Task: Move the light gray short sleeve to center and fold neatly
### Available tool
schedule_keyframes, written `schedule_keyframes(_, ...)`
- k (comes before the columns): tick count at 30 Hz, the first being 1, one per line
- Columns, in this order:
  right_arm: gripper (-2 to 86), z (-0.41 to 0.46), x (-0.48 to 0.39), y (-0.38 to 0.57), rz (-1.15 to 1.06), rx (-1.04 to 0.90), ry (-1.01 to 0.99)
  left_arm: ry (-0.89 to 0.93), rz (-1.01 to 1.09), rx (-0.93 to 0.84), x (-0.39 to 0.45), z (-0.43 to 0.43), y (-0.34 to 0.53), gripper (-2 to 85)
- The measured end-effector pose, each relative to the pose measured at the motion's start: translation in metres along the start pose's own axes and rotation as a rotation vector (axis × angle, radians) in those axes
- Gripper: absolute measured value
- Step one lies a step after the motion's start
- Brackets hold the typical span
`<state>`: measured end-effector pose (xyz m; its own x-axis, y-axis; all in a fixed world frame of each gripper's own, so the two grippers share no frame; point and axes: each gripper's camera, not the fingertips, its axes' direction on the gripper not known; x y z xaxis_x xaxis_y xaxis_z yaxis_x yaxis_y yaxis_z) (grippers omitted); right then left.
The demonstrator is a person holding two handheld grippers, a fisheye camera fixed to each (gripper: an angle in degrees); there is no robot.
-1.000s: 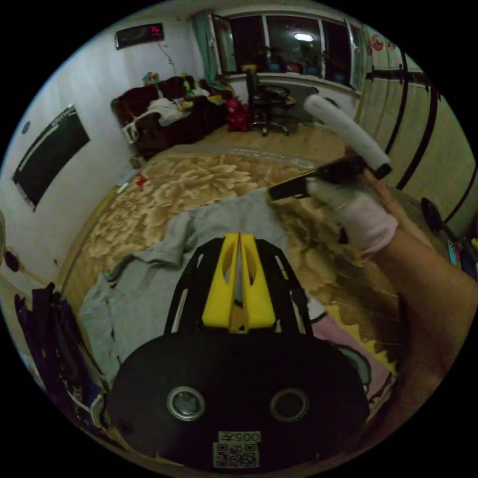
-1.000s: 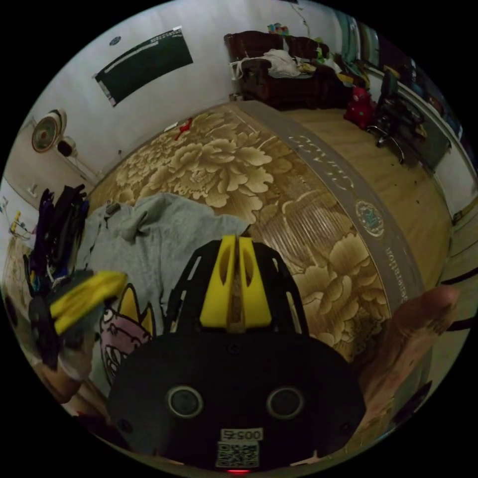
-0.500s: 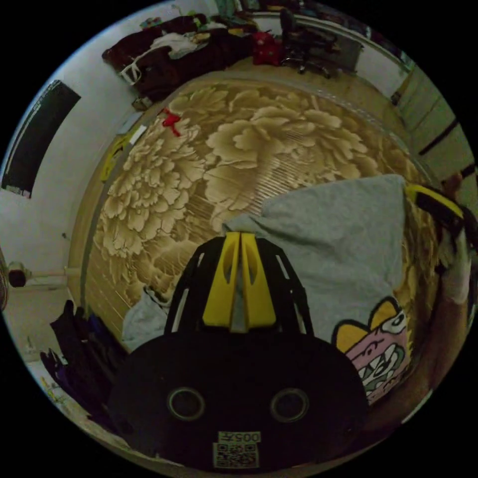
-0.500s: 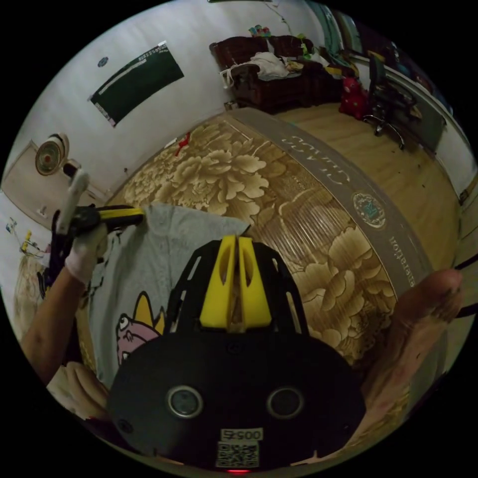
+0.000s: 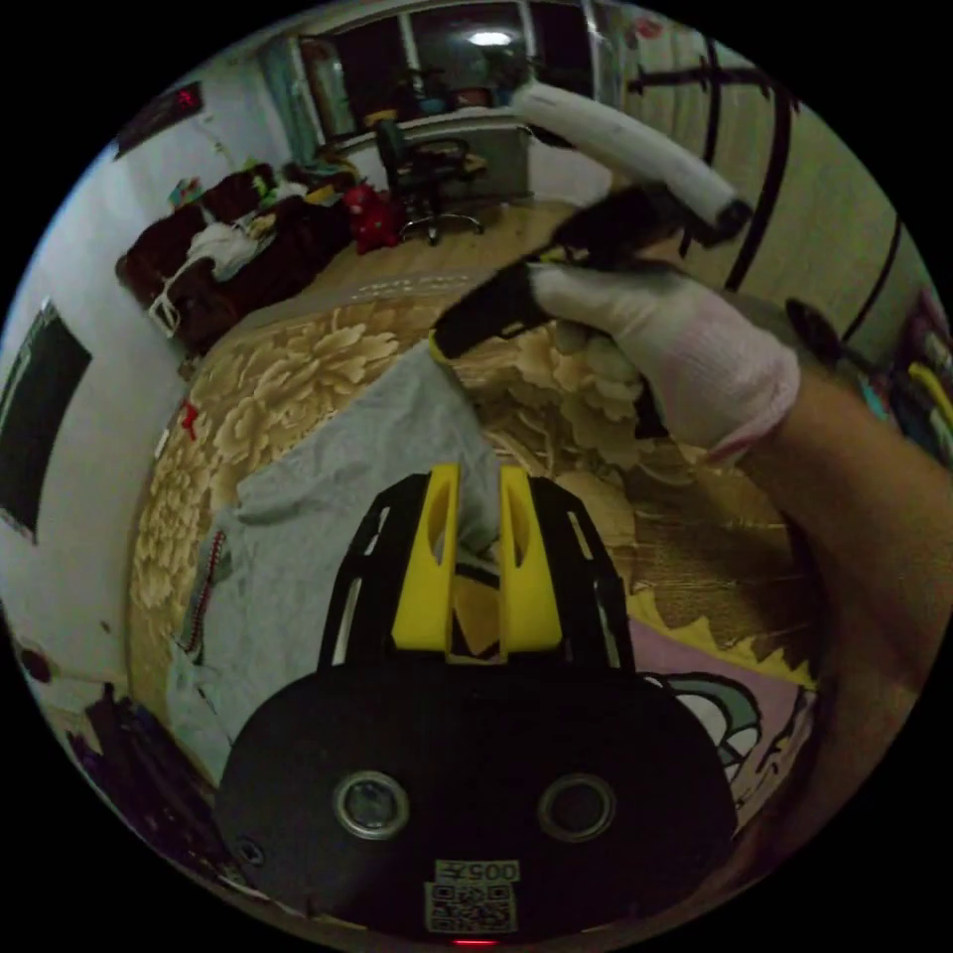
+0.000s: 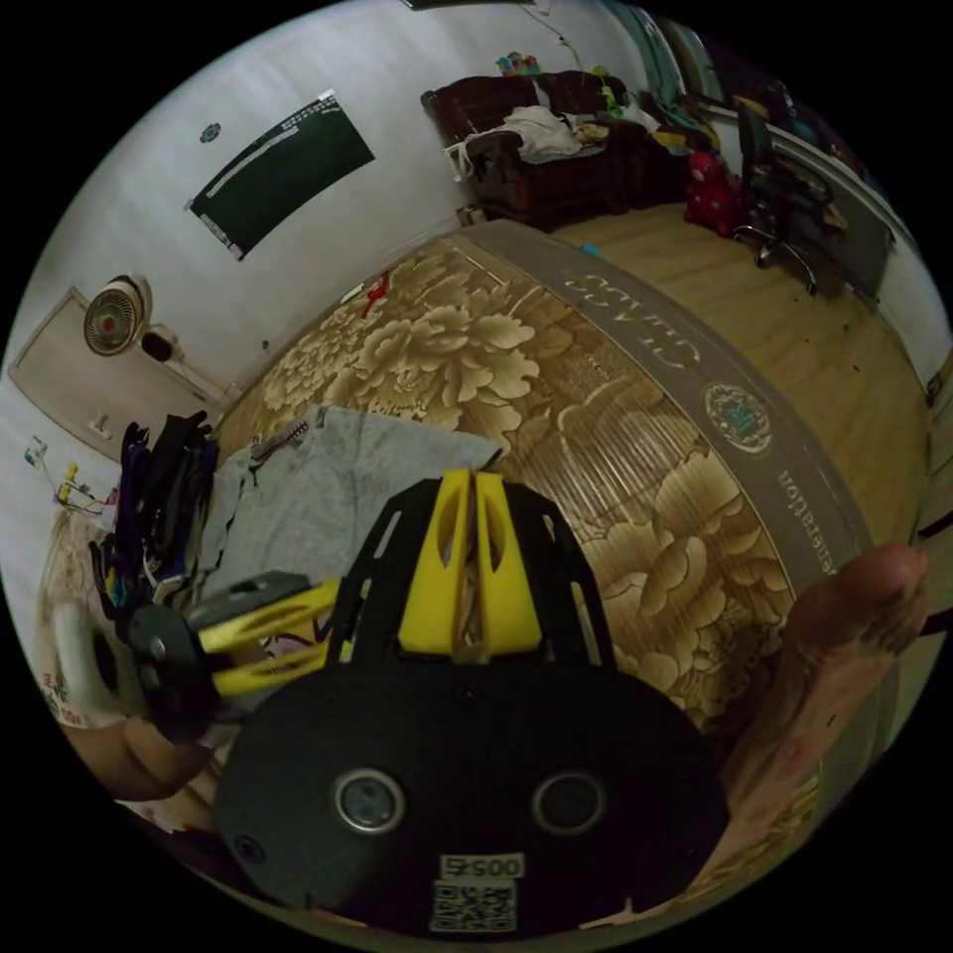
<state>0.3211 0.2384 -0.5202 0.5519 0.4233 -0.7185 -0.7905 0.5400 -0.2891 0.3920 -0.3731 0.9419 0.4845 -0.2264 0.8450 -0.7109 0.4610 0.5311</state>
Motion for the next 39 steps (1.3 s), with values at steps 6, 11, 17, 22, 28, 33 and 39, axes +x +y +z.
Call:
schedule_keyframes(6,-1.2,0.003,0.015,0.000,0.034,0.004,-0.035,0.073,-0.048,-0.124,-0.015,0.008,0.010,2.3)
schedule_keyframes(11,-1.1,0.003,0.028,0.002,0.073,0.020,-0.060,0.256,-0.317,0.019,-0.061,-0.020,0.044,0.6)
schedule_keyframes(17,-1.0,-0.001,0.010,0.003,0.028,0.069,-0.146,0.479,-0.573,0.317,-0.127,-0.072,0.128,0.1)
schedule_keyframes(22,-0.7,0.001,-0.042,0.003,-0.146,0.118,-0.357,0.595,-0.788,0.523,-0.172,-0.110,0.228,0.4)
schedule_keyframes(28,2.8,0.069,-0.086,0.014,-0.193,-0.106,-0.507,0.517,-0.880,0.442,-0.193,-0.134,0.328,3.8)
schedule_keyframes(33,4.0,0.074,-0.072,0.029,-0.116,0.057,-0.633,0.312,-0.771,0.381,-0.200,-0.180,0.369,4.4)
schedule_keyframes(39,-0.3,0.098,-0.101,0.040,-0.214,-0.050,-0.399,0.056,-0.703,0.176,-0.226,-0.203,0.387,0.2)
